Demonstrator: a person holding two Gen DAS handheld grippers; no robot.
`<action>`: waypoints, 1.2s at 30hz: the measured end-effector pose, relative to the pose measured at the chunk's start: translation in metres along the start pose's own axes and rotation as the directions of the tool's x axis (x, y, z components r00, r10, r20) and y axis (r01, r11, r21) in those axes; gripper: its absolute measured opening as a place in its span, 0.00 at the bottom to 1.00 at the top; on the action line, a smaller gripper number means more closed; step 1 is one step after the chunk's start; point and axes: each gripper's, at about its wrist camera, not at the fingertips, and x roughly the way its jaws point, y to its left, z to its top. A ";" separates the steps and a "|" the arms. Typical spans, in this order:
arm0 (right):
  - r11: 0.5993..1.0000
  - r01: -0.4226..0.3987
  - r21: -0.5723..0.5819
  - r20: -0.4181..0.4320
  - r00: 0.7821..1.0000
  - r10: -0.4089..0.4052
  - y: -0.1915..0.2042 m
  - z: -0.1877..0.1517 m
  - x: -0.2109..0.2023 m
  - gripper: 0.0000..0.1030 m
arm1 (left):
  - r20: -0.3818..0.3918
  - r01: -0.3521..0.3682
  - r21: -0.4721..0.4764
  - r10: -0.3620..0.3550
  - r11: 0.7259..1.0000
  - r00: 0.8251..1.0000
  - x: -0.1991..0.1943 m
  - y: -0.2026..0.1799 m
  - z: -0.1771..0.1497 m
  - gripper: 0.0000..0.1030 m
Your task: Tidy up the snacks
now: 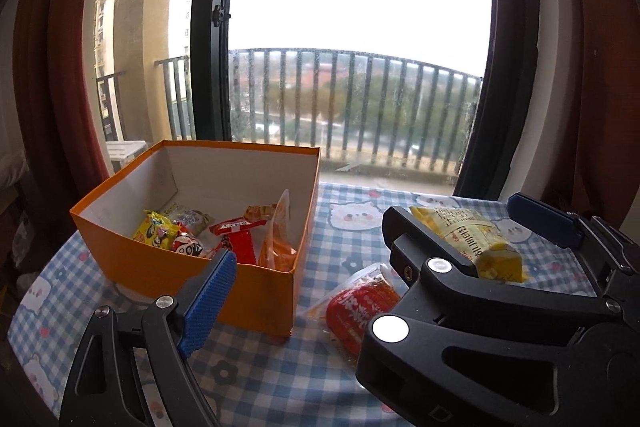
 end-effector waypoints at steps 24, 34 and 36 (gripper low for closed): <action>0.995 0.083 0.063 -0.002 0.997 -0.083 -0.062 -0.048 -0.005 0.80 | -0.075 0.078 0.052 -0.074 0.996 0.994 0.029 -0.060 -0.035 0.87; 0.992 0.083 0.091 -0.059 0.995 -0.078 -0.075 -0.065 0.021 0.73 | -0.145 0.063 0.075 -0.052 0.995 0.988 0.060 -0.063 -0.046 0.87; 0.992 0.075 0.098 -0.083 0.994 -0.067 -0.077 -0.068 0.030 0.72 | -0.163 0.058 0.078 -0.044 0.995 0.986 0.067 -0.063 -0.051 0.87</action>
